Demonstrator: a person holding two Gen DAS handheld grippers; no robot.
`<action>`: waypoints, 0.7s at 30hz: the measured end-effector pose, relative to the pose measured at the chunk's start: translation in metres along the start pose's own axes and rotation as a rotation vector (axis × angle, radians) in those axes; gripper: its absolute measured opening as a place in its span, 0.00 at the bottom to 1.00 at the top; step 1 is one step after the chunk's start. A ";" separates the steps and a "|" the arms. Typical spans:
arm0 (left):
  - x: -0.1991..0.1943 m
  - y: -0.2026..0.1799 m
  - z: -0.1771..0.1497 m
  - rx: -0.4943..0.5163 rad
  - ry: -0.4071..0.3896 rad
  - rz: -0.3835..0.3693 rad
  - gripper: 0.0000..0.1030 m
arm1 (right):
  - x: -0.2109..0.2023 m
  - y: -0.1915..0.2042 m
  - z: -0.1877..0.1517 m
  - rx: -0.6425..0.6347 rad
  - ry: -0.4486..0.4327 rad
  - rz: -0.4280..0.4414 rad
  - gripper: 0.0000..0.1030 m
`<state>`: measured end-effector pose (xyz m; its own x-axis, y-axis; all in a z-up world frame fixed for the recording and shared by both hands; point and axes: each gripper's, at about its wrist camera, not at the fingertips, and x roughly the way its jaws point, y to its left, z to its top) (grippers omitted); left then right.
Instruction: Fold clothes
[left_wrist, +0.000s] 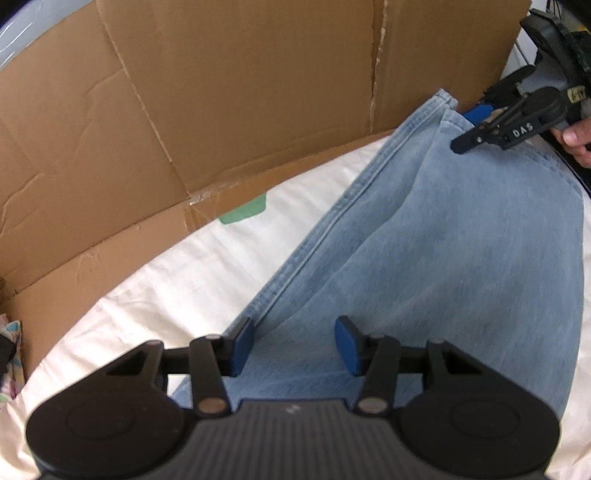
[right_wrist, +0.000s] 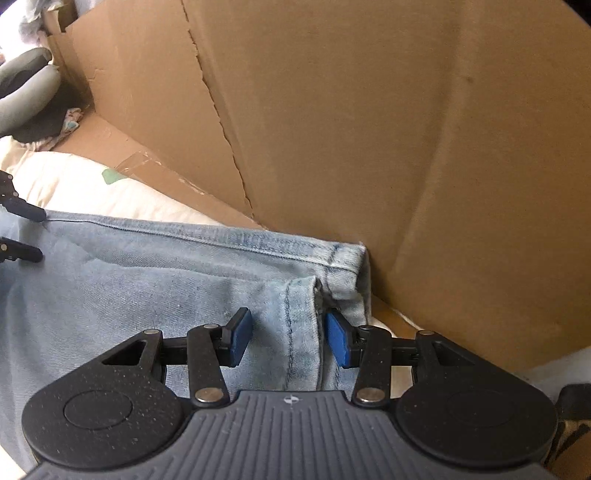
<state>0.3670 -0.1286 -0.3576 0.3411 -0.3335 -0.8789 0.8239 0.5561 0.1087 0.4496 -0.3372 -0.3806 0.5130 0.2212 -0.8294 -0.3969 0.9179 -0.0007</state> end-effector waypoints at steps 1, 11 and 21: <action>0.000 0.000 0.000 0.012 0.002 -0.001 0.50 | -0.001 0.001 0.000 -0.010 -0.002 -0.005 0.37; -0.001 -0.001 0.004 0.088 0.030 -0.011 0.00 | -0.036 0.012 0.001 -0.063 -0.122 -0.029 0.09; -0.010 0.005 0.010 0.050 -0.059 0.037 0.00 | -0.043 0.015 0.013 -0.101 -0.176 -0.125 0.08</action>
